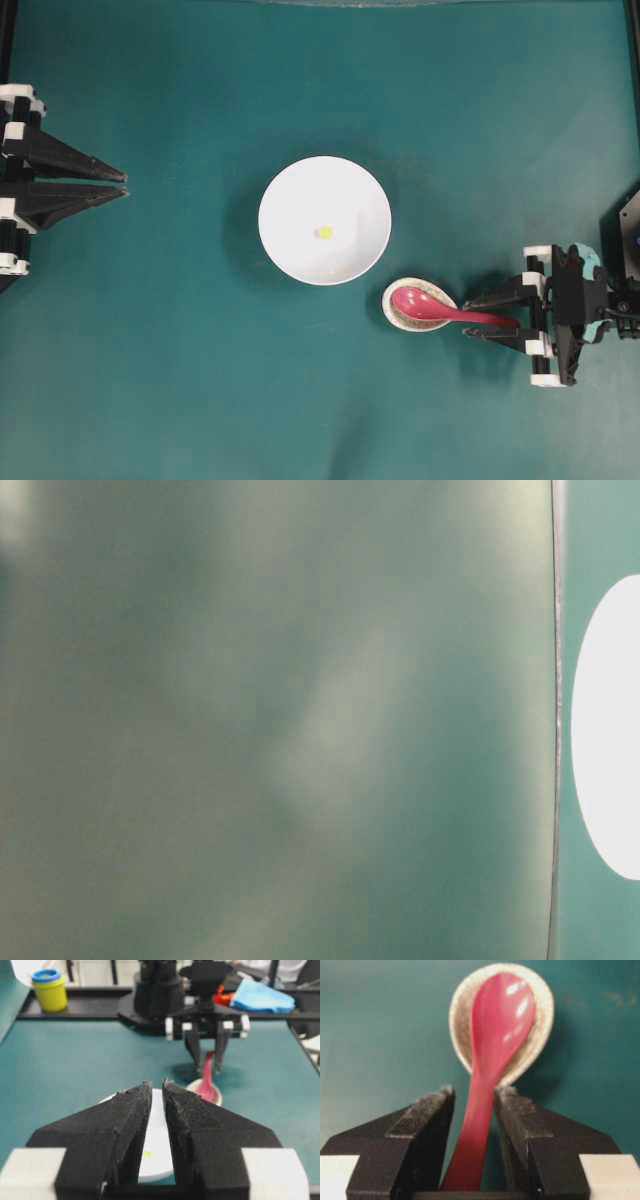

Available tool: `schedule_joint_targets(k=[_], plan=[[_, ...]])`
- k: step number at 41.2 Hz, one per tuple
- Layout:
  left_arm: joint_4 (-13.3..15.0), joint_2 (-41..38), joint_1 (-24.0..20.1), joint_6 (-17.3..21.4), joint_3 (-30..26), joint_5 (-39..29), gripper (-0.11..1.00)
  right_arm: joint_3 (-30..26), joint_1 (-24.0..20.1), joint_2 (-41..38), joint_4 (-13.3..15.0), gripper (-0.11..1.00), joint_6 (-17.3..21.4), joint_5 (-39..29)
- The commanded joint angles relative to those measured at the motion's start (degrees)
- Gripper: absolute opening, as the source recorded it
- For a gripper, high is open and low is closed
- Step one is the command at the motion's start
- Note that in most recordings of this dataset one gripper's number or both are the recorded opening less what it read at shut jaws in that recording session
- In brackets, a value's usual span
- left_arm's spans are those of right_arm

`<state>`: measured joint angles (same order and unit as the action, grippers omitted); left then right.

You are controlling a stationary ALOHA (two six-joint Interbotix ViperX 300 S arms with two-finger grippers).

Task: Scoop the yellow hexagonal prism block from the bowl with a spoon using the right arm.
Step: 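Close the right gripper on the red spoon handle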

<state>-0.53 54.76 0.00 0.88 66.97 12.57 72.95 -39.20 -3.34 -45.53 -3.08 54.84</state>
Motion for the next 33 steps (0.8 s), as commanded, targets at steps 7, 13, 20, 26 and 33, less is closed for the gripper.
schedule_joint_targets(k=[7, 13, 20, 26, 33], plan=[[-0.09, -0.62, -0.09, 0.09, -1.49, 0.35, 0.17, -0.7, 2.02, 1.14, -0.35, 0.43, 1.05, -0.62], [-0.09, -0.62, -0.09, 0.09, -1.41, 0.35, 0.17, -0.53, 2.55, 1.32, -0.35, 0.43, 1.32, -0.35], [-0.09, -0.62, -0.09, 0.09, -1.49, 0.18, 0.17, 0.0, 2.55, 2.72, -0.35, 0.43, 1.32, -0.35], [-0.09, -0.62, -0.09, 0.09, -1.49, 0.18, 0.17, 0.18, 2.99, 4.13, -0.35, 0.45, 1.41, -0.62], [-0.09, -0.62, -0.09, 0.09, -1.49, 0.26, 0.17, -0.09, 3.08, 4.31, -0.7, 0.48, 1.49, -0.62]])
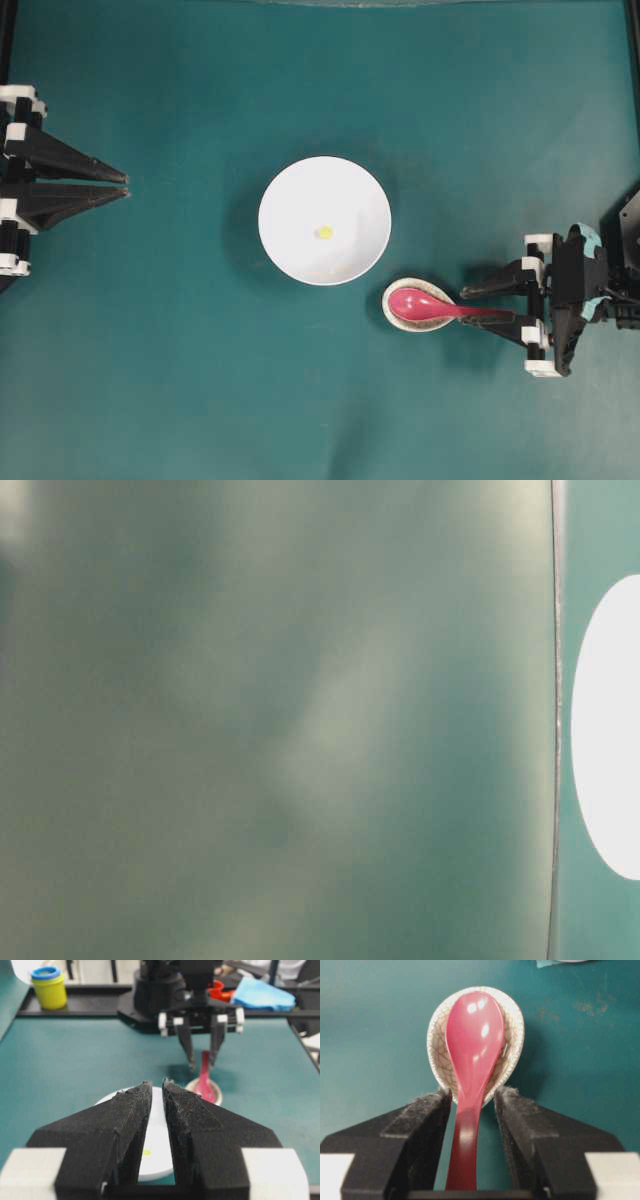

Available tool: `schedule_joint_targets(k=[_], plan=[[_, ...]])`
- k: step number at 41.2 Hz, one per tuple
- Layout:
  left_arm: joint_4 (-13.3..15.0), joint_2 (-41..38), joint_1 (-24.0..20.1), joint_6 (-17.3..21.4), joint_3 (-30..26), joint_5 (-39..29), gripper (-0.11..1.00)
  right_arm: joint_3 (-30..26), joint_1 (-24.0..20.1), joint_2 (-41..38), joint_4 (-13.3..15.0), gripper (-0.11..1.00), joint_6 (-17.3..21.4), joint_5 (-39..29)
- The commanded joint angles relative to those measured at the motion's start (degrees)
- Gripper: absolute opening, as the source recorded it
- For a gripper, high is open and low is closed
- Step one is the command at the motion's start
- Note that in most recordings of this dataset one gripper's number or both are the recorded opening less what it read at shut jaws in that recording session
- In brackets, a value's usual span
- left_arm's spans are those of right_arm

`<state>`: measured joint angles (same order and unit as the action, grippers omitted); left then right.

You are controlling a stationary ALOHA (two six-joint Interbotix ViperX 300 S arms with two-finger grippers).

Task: Scoop the yellow hexagonal prism block from the bowl with a spoon using the right arm.
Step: 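Close the right gripper on the red spoon handle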

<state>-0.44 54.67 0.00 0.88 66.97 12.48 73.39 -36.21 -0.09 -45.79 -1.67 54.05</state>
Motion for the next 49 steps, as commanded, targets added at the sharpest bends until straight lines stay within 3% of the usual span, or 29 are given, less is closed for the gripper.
schedule_joint_targets(k=[1, 49], plan=[[-0.18, -0.53, -0.09, 0.09, -1.49, 0.35, 0.17, -0.53, 0.09, 1.05, -0.53, 0.49, 0.09, 0.18], [-0.18, -0.53, -0.09, 0.09, -1.41, 0.0, 0.17, 0.44, -1.32, -1.58, 0.79, 0.49, -0.88, 0.35]])
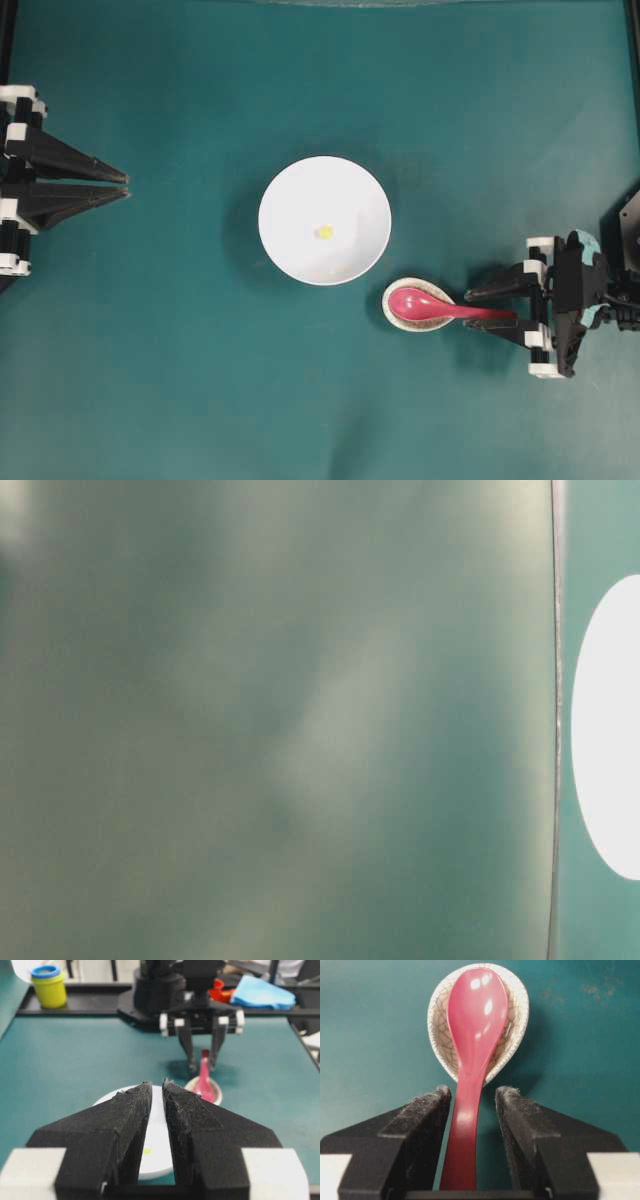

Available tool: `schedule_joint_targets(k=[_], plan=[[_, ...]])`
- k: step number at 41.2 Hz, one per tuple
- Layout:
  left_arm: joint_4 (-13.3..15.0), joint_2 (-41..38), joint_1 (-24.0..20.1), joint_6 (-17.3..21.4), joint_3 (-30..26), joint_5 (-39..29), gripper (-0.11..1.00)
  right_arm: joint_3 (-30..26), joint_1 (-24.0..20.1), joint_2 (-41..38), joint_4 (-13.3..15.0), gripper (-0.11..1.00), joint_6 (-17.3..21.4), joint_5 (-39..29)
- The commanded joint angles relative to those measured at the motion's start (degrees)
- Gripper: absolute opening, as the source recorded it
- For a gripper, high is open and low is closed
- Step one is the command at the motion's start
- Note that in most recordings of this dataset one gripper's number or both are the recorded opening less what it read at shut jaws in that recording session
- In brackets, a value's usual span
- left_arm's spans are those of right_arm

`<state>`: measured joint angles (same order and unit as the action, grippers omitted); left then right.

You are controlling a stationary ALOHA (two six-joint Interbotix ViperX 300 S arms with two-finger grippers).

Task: Scoop the yellow hexagonal prism block from the bowl with a spoon using the right arm.
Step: 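Close the right gripper on the red spoon handle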

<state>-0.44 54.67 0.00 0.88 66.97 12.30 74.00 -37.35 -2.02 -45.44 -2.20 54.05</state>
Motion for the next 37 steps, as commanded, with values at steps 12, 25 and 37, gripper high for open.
schedule_joint_targets(k=[12, 25, 37], plan=[[-0.18, -0.53, -0.09, 0.09, -1.41, 0.18, 0.17, 0.09, -0.44, -1.67, 2.29, 0.49, -0.97, 1.76], [-0.18, -0.62, 0.0, 0.09, -1.41, 0.18, 0.17, 0.09, -0.35, -1.93, 2.29, 0.49, -1.05, 2.99], [-0.18, -0.62, -0.09, 0.09, -1.41, 0.18, 0.17, 0.09, -0.44, -1.93, 2.29, 0.47, -1.05, 2.9]])
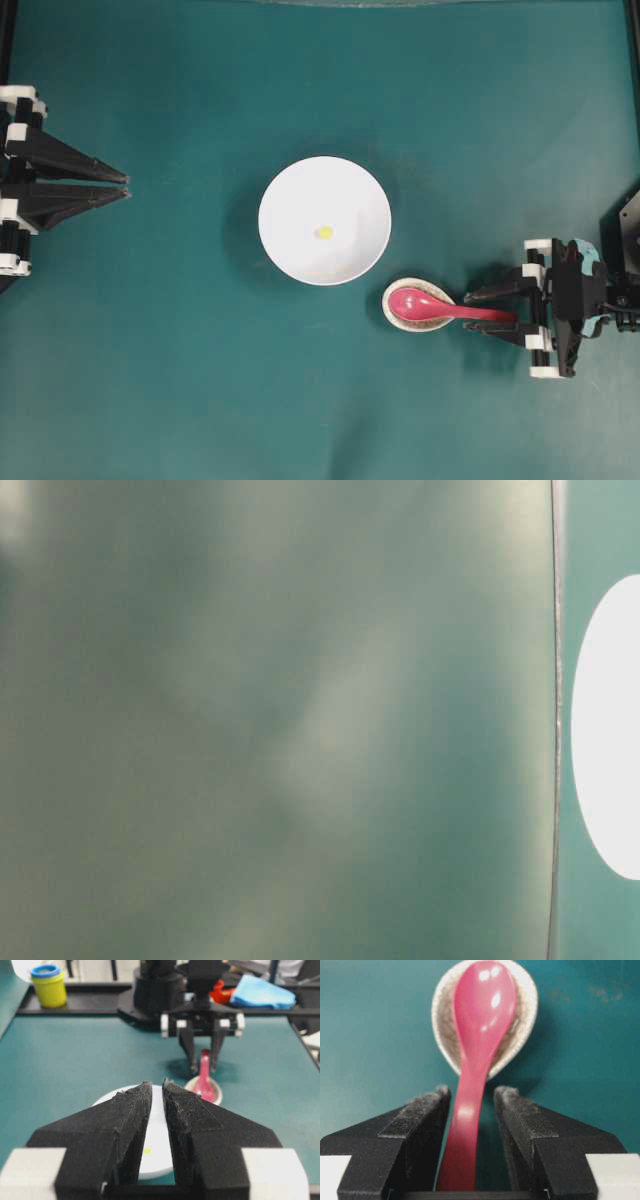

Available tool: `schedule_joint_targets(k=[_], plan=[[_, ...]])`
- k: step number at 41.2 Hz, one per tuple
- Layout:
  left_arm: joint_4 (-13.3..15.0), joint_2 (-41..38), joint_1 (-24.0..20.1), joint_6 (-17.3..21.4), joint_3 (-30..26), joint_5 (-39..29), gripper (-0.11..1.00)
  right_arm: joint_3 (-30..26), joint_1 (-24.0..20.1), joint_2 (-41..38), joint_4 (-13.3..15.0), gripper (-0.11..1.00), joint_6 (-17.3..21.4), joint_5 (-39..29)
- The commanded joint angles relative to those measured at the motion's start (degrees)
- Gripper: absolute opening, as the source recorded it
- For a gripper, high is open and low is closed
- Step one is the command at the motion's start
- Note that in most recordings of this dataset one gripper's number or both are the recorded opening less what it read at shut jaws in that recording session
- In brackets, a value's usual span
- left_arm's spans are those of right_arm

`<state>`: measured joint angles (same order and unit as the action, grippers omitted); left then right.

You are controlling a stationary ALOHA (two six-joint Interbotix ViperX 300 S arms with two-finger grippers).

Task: Scoop the yellow hexagonal prism block from the bowl with a spoon using the right arm.
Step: 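Close the right gripper on the red spoon handle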

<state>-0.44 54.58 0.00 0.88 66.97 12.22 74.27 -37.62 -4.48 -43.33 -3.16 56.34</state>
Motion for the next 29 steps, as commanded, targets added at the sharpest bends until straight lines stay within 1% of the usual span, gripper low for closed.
schedule_joint_targets(k=[1, 10, 15, 22, 25, 29], plan=[[-0.18, -0.53, -0.09, 0.09, -1.41, 0.26, 0.17, -0.18, -0.09, 0.62, 0.18, 0.47, -0.09, 0.62], [-0.18, -0.53, 0.0, 0.09, -1.41, 0.26, 0.17, -0.18, -0.09, 0.53, 0.0, 0.46, -0.09, 0.53], [-0.18, -0.53, 0.0, 0.09, -1.41, 0.35, 0.17, -0.18, -0.09, 0.53, 0.0, 0.41, -0.09, 0.35], [-0.18, -0.53, 0.0, 0.09, -1.41, 0.26, 0.17, -0.18, -0.09, 0.53, 0.0, 0.26, -0.18, 0.35], [-0.18, -0.53, -0.09, 0.09, -1.49, 0.26, 0.17, -0.18, -0.09, 0.53, 0.0, 0.24, -0.18, 0.26], [-0.18, -0.53, 0.0, 0.09, -1.41, 0.26, 0.17, -0.18, -0.09, 0.53, 0.09, 0.24, -0.26, 0.26]])
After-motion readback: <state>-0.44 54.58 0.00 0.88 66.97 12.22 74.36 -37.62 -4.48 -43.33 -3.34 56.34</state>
